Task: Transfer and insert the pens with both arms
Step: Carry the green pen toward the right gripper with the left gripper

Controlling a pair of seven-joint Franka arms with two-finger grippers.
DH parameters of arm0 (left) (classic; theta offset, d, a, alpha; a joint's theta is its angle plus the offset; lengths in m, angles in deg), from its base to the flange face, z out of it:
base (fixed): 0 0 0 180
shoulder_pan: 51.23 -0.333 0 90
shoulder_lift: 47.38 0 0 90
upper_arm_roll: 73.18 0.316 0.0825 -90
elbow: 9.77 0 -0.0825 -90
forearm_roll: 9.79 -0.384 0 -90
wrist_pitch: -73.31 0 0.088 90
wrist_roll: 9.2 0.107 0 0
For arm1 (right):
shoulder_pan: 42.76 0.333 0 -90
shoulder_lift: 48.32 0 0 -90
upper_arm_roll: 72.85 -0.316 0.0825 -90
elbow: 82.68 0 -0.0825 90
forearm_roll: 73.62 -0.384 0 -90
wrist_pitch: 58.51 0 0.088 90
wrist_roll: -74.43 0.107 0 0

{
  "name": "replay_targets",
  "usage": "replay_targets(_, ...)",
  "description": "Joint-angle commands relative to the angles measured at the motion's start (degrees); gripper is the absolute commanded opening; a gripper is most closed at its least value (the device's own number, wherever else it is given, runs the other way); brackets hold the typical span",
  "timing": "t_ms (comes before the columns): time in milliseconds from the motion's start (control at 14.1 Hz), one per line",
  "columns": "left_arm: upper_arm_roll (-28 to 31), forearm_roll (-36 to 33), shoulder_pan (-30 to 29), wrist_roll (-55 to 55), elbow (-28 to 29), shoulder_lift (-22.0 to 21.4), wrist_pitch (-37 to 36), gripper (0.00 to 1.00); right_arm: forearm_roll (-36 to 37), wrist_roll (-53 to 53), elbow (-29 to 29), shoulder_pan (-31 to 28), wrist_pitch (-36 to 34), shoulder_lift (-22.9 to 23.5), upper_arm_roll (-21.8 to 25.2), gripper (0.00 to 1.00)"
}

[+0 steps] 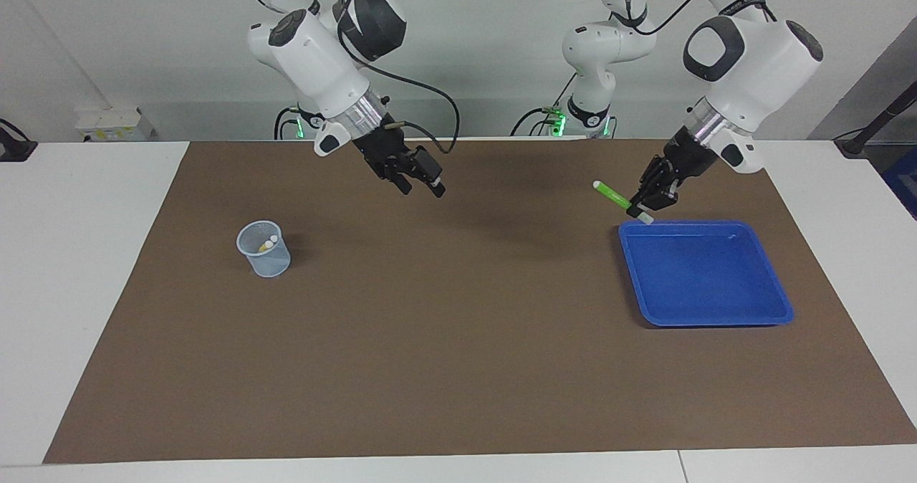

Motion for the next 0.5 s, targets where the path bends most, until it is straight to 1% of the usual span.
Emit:
replay_targets(0, 0.88, 1.13, 5.68, -10.55, 5.56, -3.69, 6.04, 0.00, -2.31, 0.57, -0.78, 0.03, 1.60, -0.41, -0.27, 1.00)
replay_targets(213, 0.88, 1.13, 10.51, -21.27, 8.19, -5.80, 9.47, 0.00, -2.58, 0.66, -0.43, 1.16, 3.35, -0.06, -0.27, 1.00)
replay_targets(355, 0.88, 1.13, 13.07, -28.30, 9.16, -6.77, 11.41, 0.00, -3.28, 0.66, -1.13, 3.79, 7.12, -0.32, -0.27, 1.00)
replay_targets(426, 0.88, 1.13, 14.38, -31.56, 9.43, -7.20, 11.94, 0.00, -3.29, 0.75, -1.04, 4.16, 8.36, -0.06, -0.27, 1.00)
